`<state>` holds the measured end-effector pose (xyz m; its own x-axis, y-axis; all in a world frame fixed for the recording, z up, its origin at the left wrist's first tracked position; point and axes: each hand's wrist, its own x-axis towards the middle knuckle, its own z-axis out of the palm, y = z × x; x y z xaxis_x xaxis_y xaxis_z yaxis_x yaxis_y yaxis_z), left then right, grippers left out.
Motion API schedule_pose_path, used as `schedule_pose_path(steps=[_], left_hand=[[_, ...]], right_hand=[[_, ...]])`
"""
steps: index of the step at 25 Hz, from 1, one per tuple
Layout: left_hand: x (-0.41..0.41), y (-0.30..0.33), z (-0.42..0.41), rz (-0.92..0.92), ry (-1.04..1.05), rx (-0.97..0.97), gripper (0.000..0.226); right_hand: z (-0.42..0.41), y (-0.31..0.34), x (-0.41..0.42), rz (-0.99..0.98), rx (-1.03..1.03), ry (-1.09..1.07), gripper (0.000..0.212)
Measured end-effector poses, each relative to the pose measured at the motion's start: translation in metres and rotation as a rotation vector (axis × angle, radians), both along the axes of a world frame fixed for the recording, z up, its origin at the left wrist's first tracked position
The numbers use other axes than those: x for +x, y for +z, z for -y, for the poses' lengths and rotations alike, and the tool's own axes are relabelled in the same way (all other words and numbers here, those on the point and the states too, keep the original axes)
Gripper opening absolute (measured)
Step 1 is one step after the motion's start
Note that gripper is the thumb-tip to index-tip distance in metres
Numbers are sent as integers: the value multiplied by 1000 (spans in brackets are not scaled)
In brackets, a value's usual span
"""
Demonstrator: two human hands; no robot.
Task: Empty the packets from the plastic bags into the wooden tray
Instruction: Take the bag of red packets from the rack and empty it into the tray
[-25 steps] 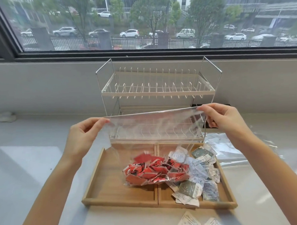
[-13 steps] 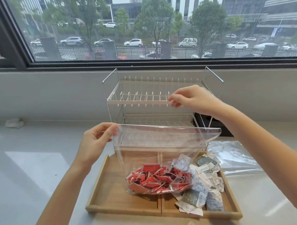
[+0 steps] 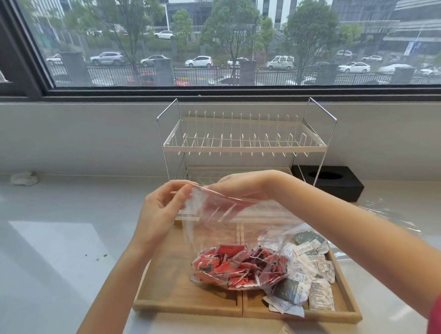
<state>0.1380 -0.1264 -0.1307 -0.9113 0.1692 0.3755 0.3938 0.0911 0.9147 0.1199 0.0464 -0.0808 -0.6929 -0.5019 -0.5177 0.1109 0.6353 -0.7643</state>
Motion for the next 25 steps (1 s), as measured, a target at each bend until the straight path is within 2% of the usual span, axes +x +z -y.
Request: schedule_pose_path(steps=[3,7,9,12,19,25], left_hand=[[0,-2,-2,-1,-2,-3,16],[0,-4,-3,16,10,24,16],[-1,-5,-4,31,36,46,17],[-3,-7,-4,52,43,58,15],[5,-38,2,219,-75,-75,14],[5,-37,-5,179,-52,-27,16]], right_hand=[[-2,2,2,46,-97,-10,35],[-4,4,5,36,-156,-40,45],[-4,6,7,-57,-104,2,44],[-5,7,9,-216,-25,51,31],[-19,6,4,-311,-55,-124,21],[-21,1,5,-360,-69,-210,16]])
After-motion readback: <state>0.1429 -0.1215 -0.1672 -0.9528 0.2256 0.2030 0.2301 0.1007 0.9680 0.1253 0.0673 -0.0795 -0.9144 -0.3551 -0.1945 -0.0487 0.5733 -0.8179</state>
